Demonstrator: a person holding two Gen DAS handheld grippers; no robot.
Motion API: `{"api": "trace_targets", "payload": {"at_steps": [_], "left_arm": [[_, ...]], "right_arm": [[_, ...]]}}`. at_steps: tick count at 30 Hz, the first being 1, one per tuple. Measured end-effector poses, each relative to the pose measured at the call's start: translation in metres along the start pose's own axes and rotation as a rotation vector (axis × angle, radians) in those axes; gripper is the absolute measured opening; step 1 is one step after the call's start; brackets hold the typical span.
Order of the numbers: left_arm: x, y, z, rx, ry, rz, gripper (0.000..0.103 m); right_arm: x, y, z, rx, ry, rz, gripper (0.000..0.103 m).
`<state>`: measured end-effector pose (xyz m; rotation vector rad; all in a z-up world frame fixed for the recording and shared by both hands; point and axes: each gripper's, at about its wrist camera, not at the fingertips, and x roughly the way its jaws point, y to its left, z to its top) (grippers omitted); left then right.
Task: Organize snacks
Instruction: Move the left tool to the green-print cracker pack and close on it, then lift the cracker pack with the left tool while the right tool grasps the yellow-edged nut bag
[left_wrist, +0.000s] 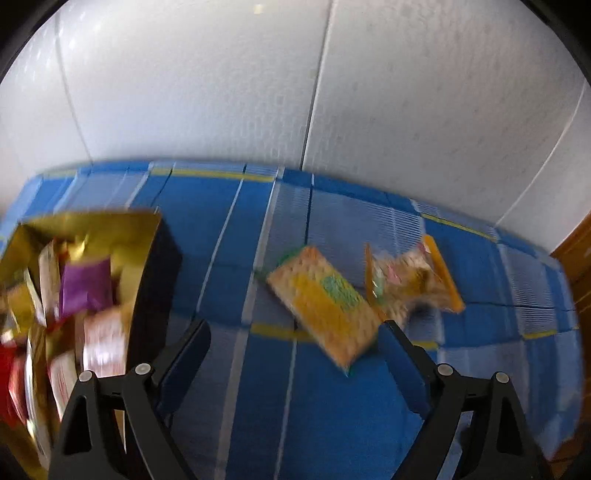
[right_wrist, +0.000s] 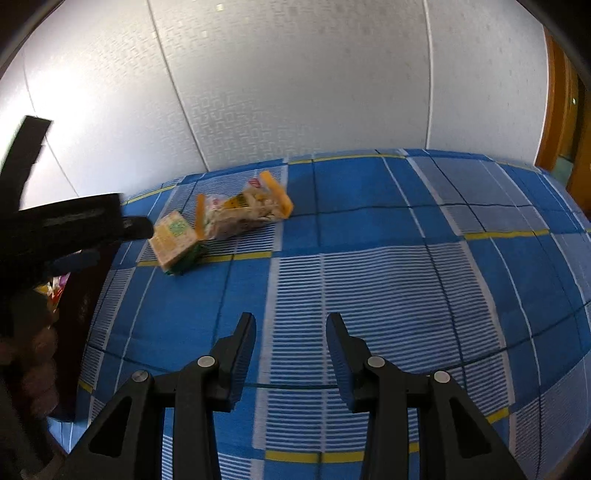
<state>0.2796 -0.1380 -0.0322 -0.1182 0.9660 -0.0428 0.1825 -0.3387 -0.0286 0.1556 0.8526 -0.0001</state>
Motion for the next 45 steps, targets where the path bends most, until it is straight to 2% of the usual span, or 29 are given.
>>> {"api": "trace_targets", "payload": {"at_steps": [2,5,7,8,9,11,13,17,21,23,24,25,28,29,30,31,33,38,41,44,45], "left_arm": [[0.01,-0.005,0.004,0.018,-0.01,0.035,0.092],[0.022,-0.009,0.007,0.034,-0.015,0.049,0.088],[0.031,-0.012,0.008,0.044,-0.005,0.036,0.067],[0.031,-0.011,0.007,0.041,-0.019,0.011,0.065],[0.031,-0.01,0.006,0.037,-0.03,0.001,0.058],[0.028,-0.01,0.001,0.054,-0.045,-0.011,0.055],[0.026,-0.011,-0.004,0.067,-0.055,-0.02,0.042],[0.011,-0.009,-0.022,0.117,-0.067,-0.039,0.025],[0.004,-0.011,-0.031,0.157,-0.06,-0.046,0.025],[0.004,-0.012,-0.025,0.117,-0.048,-0.083,0.052],[0.006,-0.013,-0.021,0.092,-0.038,-0.079,0.08],[0.01,-0.017,-0.016,0.072,-0.031,-0.048,0.088],[0.022,-0.026,-0.007,0.054,-0.017,-0.022,0.085],[0.028,-0.028,-0.005,0.062,0.003,-0.022,0.08],[0.032,-0.028,-0.007,0.066,0.021,-0.02,0.067],[0.034,-0.026,-0.01,0.061,0.023,-0.024,0.065],[0.028,-0.019,-0.02,0.048,-0.01,-0.059,0.06],[0.009,-0.004,-0.054,0.088,-0.095,-0.094,0.059],[0.003,0.002,-0.071,0.104,-0.147,-0.11,0.06],[0.001,0.01,-0.075,0.061,-0.136,-0.152,0.057],[0.001,0.013,-0.076,0.046,-0.131,-0.167,0.057]], "right_arm": [[0.0,-0.004,0.001,0.018,0.002,0.006,0.04],[0.001,-0.009,0.003,0.041,0.01,0.008,0.04],[0.002,-0.012,0.004,0.058,0.016,0.012,0.04],[0.003,-0.013,0.005,0.065,0.017,0.015,0.04],[0.003,-0.014,0.006,0.074,0.018,0.016,0.04],[0.004,-0.015,0.007,0.085,0.021,0.02,0.04],[0.004,-0.017,0.007,0.099,0.025,0.031,0.04],[0.006,-0.02,0.005,0.12,0.031,0.038,0.04],[0.006,-0.022,0.003,0.146,0.039,0.051,0.04],[0.005,-0.021,0.004,0.151,0.035,0.054,0.04],[0.006,-0.021,0.005,0.151,0.033,0.051,0.04],[0.006,-0.02,0.005,0.15,0.032,0.048,0.04],[0.009,-0.019,0.006,0.152,0.037,0.051,0.04],[0.01,-0.019,0.006,0.153,0.039,0.051,0.04],[0.01,-0.02,0.005,0.154,0.041,0.048,0.04],[0.011,-0.021,0.005,0.157,0.042,0.043,0.04],[0.011,-0.024,0.006,0.168,0.046,0.041,0.04],[0.008,-0.028,0.011,0.189,0.008,0.073,0.04],[0.004,-0.021,0.02,0.167,-0.053,0.118,0.049],[0.008,-0.009,0.032,0.124,-0.084,0.145,0.069],[0.014,-0.003,0.039,0.114,-0.085,0.157,0.069]]}}
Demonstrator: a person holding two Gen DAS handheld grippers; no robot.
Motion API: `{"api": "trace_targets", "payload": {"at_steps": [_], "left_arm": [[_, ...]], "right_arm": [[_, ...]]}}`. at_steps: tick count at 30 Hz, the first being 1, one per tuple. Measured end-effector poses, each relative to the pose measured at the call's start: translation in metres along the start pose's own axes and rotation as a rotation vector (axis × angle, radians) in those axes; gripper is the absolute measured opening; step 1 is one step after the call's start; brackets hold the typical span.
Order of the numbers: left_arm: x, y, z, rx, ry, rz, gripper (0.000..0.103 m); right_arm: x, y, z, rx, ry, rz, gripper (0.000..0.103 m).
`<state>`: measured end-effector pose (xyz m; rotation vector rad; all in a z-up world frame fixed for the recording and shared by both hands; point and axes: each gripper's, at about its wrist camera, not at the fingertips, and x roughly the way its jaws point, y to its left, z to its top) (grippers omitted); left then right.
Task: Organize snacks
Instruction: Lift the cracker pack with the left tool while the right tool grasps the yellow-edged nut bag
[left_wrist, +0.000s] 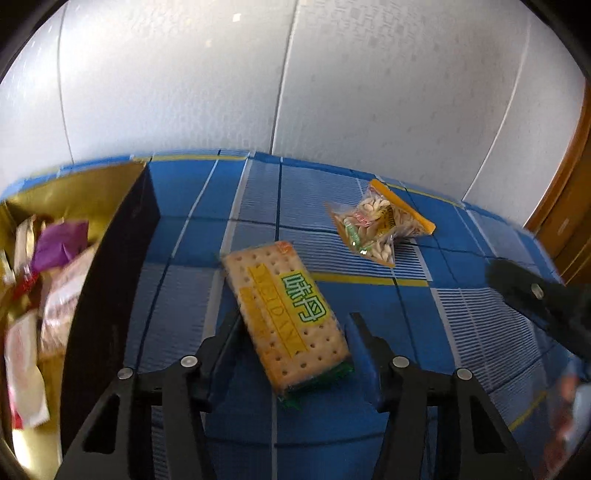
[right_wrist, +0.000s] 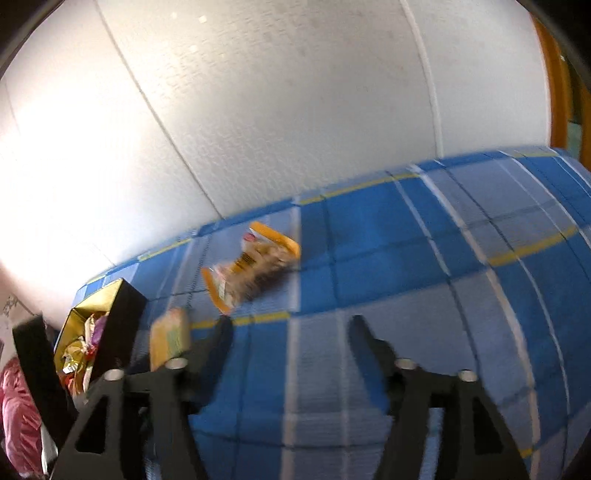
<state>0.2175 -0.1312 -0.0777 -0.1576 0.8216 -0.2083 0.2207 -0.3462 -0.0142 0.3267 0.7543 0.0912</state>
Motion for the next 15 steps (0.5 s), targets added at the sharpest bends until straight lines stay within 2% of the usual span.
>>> {"api": "trace_targets", "payload": {"at_steps": [5,10,13,14,15], "left_arm": [[-0.002,0.001,-0.001,-0.016,-0.002,-0.014,0.056],[-0.003,0.0,0.0,-0.015,-0.002,-0.013,0.056],[-0.009,0.004,-0.002,-0.022,-0.003,-0.021,0.056],[-0.009,0.005,-0.002,-0.024,-0.004,-0.024,0.055],[-0.01,0.006,-0.003,-0.026,-0.004,-0.026,0.055]], "right_arm": [[0.042,0.021,0.021,-0.027,0.067,0.002,0.069],[0.083,0.03,0.044,0.044,0.108,0.031,0.069],[0.106,0.038,0.049,0.031,0.142,-0.007,0.069],[0.114,0.04,0.048,0.009,0.164,-0.032,0.068],[0.117,0.042,0.048,-0.009,0.164,-0.045,0.058]]}}
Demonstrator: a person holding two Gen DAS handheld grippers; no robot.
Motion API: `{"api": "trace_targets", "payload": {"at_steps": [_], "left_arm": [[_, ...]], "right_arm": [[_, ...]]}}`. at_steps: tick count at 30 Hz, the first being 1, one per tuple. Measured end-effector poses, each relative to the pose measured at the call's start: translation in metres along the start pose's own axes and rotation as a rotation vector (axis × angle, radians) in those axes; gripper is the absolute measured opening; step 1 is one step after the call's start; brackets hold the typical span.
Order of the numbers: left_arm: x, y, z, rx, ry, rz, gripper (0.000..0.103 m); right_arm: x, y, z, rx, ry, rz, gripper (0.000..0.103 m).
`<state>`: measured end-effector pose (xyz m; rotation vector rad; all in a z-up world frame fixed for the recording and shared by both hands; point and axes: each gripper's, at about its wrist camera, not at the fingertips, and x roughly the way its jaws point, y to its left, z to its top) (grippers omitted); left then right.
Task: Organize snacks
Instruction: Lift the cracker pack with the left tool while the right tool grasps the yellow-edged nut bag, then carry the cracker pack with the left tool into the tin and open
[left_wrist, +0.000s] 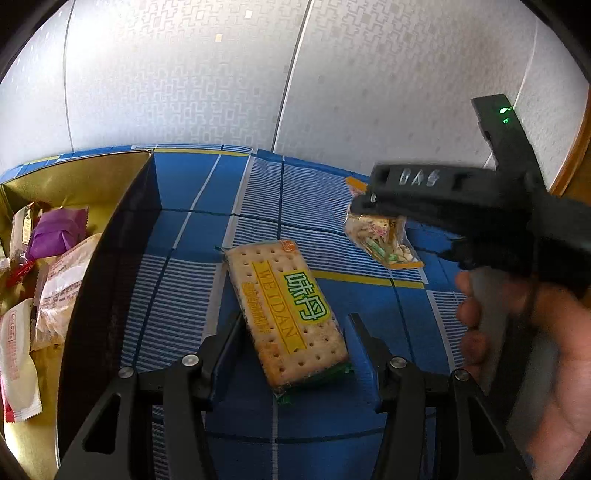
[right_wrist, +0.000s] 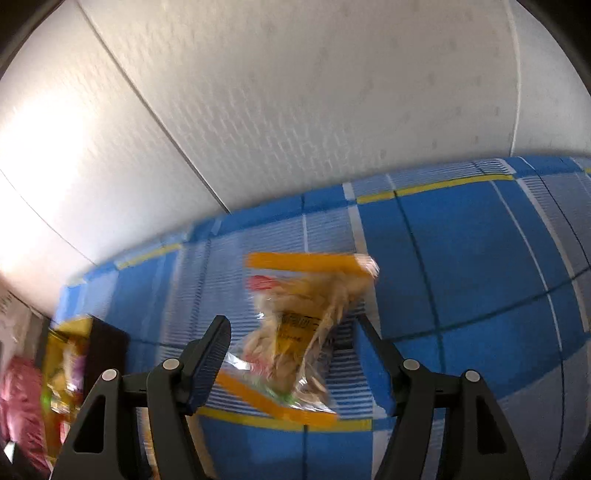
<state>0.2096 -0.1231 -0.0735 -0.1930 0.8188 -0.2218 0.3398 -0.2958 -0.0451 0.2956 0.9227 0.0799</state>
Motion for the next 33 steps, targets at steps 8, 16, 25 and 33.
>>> {"api": "trace_targets", "payload": {"at_steps": [8,16,25,33], "left_arm": [[0.0,0.0,0.001,0.004,0.001,0.005,0.056],[0.009,-0.017,0.006,0.069,0.03,0.086,0.061],[0.009,-0.02,0.001,0.079,0.039,0.164,0.051],[-0.024,-0.016,-0.026,0.102,0.023,0.159,0.05]], "right_arm": [[-0.02,-0.026,-0.021,-0.045,0.01,-0.004,0.035],[-0.05,-0.057,-0.047,0.019,0.038,0.004,0.035],[-0.085,-0.057,-0.09,0.031,0.045,0.013,0.035],[-0.091,-0.062,-0.097,0.02,0.03,0.034,0.035]]}}
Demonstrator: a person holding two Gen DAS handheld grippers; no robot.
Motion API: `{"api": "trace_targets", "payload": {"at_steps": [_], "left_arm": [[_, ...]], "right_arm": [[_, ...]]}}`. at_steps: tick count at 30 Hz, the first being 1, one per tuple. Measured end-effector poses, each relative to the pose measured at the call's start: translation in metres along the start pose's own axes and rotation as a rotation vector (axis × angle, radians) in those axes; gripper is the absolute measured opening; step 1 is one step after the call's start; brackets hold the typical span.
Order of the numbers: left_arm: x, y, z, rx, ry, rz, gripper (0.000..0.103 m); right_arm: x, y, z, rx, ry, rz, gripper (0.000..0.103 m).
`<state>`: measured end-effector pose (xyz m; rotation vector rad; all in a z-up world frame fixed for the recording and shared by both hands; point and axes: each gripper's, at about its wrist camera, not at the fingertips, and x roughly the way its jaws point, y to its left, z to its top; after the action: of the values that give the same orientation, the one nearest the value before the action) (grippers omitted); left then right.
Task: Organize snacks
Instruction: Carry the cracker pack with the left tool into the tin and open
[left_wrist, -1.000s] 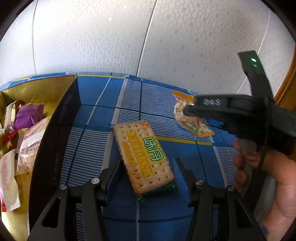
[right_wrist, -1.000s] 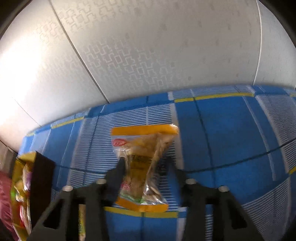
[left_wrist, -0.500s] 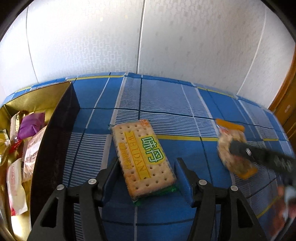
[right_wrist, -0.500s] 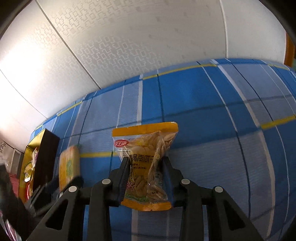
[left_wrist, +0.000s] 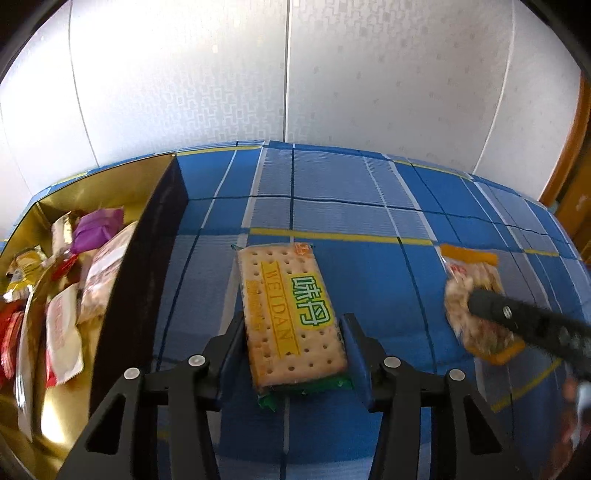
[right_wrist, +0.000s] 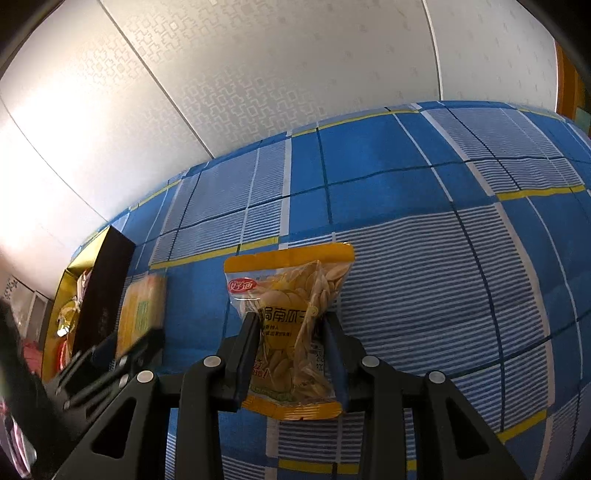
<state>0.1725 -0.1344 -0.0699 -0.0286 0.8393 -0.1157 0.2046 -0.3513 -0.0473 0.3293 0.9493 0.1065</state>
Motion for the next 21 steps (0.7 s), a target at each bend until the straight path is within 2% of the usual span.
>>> {"api": "trace_targets", "payload": {"at_steps": [6,13,21], "left_arm": [[-0.031,0.009,-0.014,-0.021,-0.025,-0.045,0.05],[-0.081,0.024,-0.022,-0.013,-0.116,-0.081,0.05],[-0.106,0.07,-0.024,-0.099,-0.117,-0.102,0.05]], "right_arm": [[0.001,0.003,-0.001,-0.016,-0.008,-0.014,0.035],[0.0,0.003,-0.003,-0.041,-0.02,-0.016,0.035],[-0.001,0.004,-0.004,-0.045,-0.027,-0.019,0.035]]}}
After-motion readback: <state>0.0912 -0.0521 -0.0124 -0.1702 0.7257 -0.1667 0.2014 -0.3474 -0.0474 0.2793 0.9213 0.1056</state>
